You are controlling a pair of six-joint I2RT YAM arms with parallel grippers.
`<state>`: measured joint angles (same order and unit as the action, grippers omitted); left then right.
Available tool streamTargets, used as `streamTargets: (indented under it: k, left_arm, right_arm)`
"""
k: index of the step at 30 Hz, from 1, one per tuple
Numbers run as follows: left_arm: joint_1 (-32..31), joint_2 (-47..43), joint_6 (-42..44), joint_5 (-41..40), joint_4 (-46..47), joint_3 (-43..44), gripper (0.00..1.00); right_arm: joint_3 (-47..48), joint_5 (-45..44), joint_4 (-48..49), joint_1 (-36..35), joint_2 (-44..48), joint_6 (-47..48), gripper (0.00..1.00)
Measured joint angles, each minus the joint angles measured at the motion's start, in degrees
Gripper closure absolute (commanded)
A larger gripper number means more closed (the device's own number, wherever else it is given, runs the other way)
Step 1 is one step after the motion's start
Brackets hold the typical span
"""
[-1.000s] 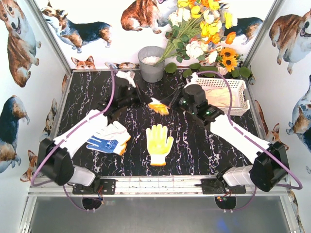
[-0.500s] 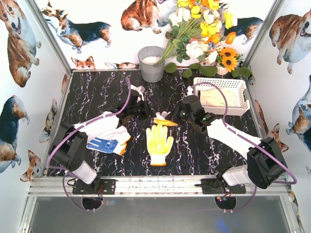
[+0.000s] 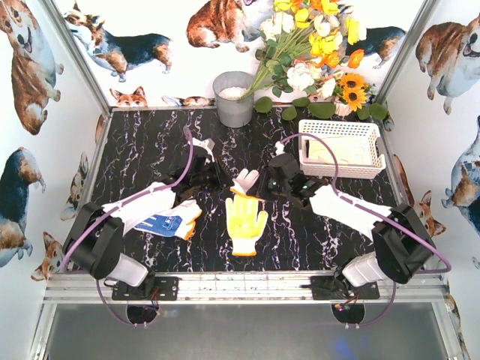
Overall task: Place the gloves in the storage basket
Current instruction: Pair the glove with the glove.
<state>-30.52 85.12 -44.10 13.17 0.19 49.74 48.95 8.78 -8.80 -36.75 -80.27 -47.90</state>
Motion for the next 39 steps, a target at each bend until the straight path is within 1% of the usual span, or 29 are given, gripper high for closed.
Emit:
streamTargets:
  k: [6, 13, 23, 33, 39]
  left_arm:
    - [0.02, -2.64, -1.36, -1.73, -0.42, -4.11, 1.0]
    - [0.0, -5.73, -4.59, -1.81, 0.24, -10.14, 1.0]
    - [-1.22, -8.68, -6.99, 0.28, 0.59, -10.58, 1.0]
    - [-1.84, -16.5, -7.17, -2.14, -3.13, -12.81, 1.0]
    - [-2.08, -18.84, -8.13, -2.54, -4.09, -14.93, 1.0]
  right_arm:
    - [1.25, -0.37, -0.09, -2.67, -3.08, 0.09, 1.0]
    - [1.05, -1.57, -0.85, -4.13, -2.54, 0.17, 1.0]
    - [-0.96, -3.04, -2.69, -4.74, 3.52, 0.07, 1.0]
    - [-1.14, -2.6, -2.58, -5.2, 3.65, 1.49, 1.0]
    - [-0.02, -2.14, -2.69, -5.27, 2.82, 2.47, 1.0]
